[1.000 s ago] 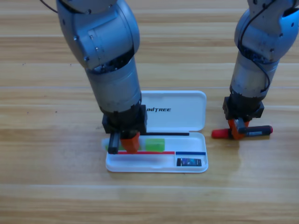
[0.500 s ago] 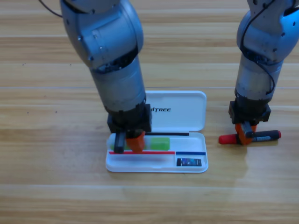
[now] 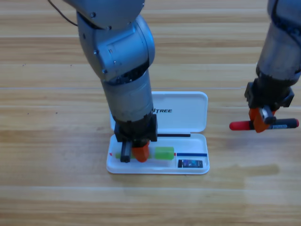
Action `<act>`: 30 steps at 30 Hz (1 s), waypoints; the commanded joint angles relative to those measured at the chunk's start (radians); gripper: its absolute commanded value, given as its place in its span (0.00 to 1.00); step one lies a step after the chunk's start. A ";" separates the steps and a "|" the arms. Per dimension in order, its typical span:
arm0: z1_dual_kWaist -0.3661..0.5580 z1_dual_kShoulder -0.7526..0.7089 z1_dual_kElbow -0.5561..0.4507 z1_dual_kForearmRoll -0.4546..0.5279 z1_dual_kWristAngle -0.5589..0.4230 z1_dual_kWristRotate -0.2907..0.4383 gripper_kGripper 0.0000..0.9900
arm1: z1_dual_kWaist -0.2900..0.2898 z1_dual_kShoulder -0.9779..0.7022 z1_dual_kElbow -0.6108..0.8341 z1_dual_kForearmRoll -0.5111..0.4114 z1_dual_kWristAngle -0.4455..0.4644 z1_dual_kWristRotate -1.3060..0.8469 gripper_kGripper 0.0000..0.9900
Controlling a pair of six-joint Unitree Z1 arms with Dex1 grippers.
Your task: Clean up eraser and pencils
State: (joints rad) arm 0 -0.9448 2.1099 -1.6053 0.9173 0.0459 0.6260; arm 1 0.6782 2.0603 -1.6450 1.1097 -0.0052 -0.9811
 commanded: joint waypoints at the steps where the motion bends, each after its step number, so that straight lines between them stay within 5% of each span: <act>1: -0.020 0.047 -0.001 -0.012 0.005 -0.017 0.00 | 0.003 -0.035 0.034 0.018 0.007 0.012 0.00; 30: 0.008 0.002 0.051 -0.021 0.035 -0.005 0.00 | 0.017 -0.037 0.040 0.021 0.010 0.022 0.00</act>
State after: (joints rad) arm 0 -0.9457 2.1096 -1.5756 0.9049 0.0708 0.6151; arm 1 0.6793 2.0349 -1.6338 1.1144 -0.0033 -0.9620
